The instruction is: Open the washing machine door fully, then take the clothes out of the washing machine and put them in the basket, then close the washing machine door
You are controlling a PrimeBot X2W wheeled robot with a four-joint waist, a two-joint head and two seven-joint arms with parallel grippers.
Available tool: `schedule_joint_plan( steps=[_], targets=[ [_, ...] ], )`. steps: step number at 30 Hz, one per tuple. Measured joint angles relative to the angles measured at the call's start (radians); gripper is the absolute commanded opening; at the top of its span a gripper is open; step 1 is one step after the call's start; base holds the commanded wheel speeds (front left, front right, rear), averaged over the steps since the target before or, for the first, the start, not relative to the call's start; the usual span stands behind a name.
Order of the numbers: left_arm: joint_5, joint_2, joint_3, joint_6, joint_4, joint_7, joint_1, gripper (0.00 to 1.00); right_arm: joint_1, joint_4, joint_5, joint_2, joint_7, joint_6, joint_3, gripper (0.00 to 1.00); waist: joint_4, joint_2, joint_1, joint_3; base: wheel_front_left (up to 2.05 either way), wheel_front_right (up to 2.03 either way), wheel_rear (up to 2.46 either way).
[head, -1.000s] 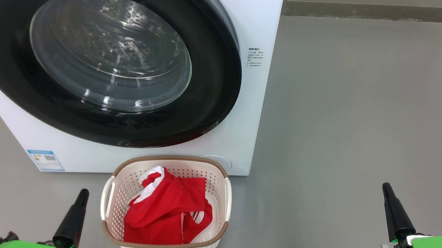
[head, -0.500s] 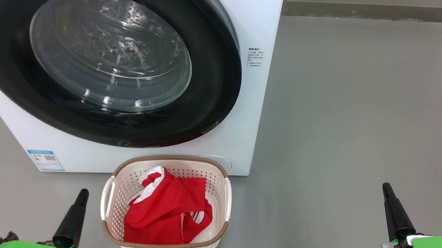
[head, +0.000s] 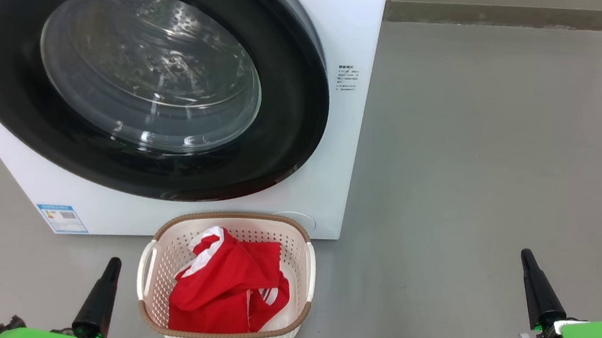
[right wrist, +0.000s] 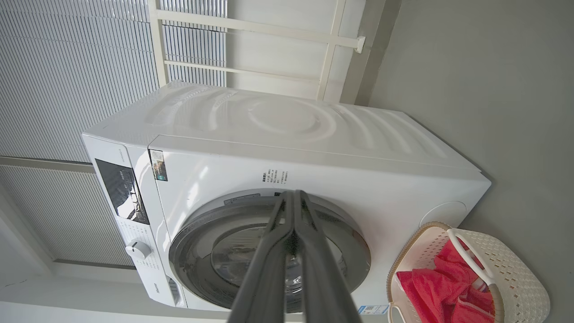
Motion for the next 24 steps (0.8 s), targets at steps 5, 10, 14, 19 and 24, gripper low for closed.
schedule_joint_plan(
  steps=[5, 10, 14, 19, 24],
  targets=[
    [0.0, 0.0, 0.0, 0.0, 0.0, 0.0, 0.0, 0.0, 0.0, 0.0, 0.0, 0.0, 0.0, 0.0, 0.0, 0.0, 0.0, 0.0, 0.0, 0.0, 0.0, 0.0, 0.0],
    [0.0, -0.001, 0.001, 0.0, 0.0, 0.0, 0.0, 0.0, 0.0, 0.0, 0.0, 0.0, 0.0, 0.0, 0.0, 0.0, 0.0, 0.0, 0.0, 0.0, 0.0, 0.0, 0.0],
    [0.0, -0.001, 0.001, 0.0, 0.0, 0.0, 0.0, 0.0, 0.0, 0.0, 0.0, 0.0, 0.0, 0.0, 0.0, 0.0, 0.0, 0.0, 0.0, 0.0, 0.0, 0.0, 0.0],
    [0.0, -0.001, 0.001, 0.0, 0.0, 0.0, 0.0, 0.0, 0.0, 0.0, 0.0, 0.0, 0.0, 0.0, 0.0, 0.0, 0.0, 0.0, 0.0, 0.0, 0.0, 0.0, 0.0],
    [0.0, -0.001, 0.001, 0.0, 0.0, 0.0, 0.0, 0.0, 0.0, 0.0, 0.0, 0.0, 0.0, 0.0, 0.0, 0.0, 0.0, 0.0, 0.0, 0.0, 0.0, 0.0, 0.0]
  ],
)
